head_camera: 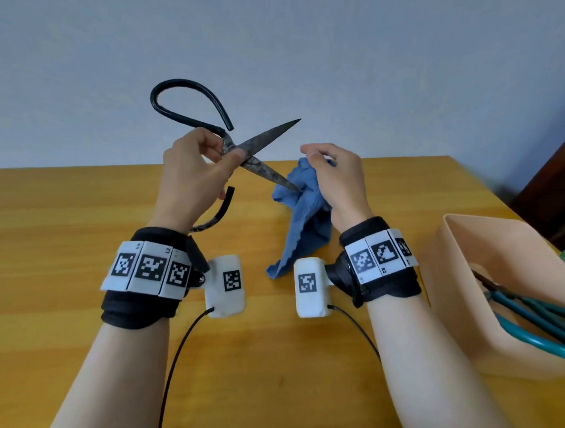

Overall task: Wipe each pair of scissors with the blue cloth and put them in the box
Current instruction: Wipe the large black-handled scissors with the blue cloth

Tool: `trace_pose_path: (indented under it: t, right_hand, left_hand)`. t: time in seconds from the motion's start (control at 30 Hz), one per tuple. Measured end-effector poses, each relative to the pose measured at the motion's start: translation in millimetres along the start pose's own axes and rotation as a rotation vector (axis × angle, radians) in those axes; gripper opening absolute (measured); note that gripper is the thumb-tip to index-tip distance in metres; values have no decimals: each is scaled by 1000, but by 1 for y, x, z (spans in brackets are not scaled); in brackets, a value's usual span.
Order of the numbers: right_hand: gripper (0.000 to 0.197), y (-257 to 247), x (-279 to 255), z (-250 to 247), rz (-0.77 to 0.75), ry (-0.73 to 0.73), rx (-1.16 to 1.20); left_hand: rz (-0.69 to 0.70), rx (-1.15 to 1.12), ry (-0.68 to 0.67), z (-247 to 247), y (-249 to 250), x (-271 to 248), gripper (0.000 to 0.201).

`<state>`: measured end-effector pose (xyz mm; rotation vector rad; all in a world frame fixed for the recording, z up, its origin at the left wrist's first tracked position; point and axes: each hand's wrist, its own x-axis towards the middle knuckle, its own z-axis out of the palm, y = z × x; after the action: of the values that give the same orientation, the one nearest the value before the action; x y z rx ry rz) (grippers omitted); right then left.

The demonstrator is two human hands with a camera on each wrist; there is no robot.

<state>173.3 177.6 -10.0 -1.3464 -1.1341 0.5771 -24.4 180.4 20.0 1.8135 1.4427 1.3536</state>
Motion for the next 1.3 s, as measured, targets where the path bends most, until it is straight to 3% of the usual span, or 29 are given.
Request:
trace_pose_path:
  t: [0.47,0.83,1.0,1.13,1.3]
  right_hand:
    - [34,-5,-4,-8,173,-141,193]
    - [16,8,2,-5,-7,19,59]
    - [32,9,3,-8,31,-12,178]
    - [36,7,4,-7,51,29,424]
    - [37,-6,2,-11,-76,161,437]
  left_hand:
    - [19,41,8,0,-6,2,26]
    - [43,79,-40,-8,-12,3,25]
    - [61,107,-61,-11,-13,3,23]
    - [81,117,-92,-12,-10,2,23]
    - [98,196,-165,-12,-10,1,23]
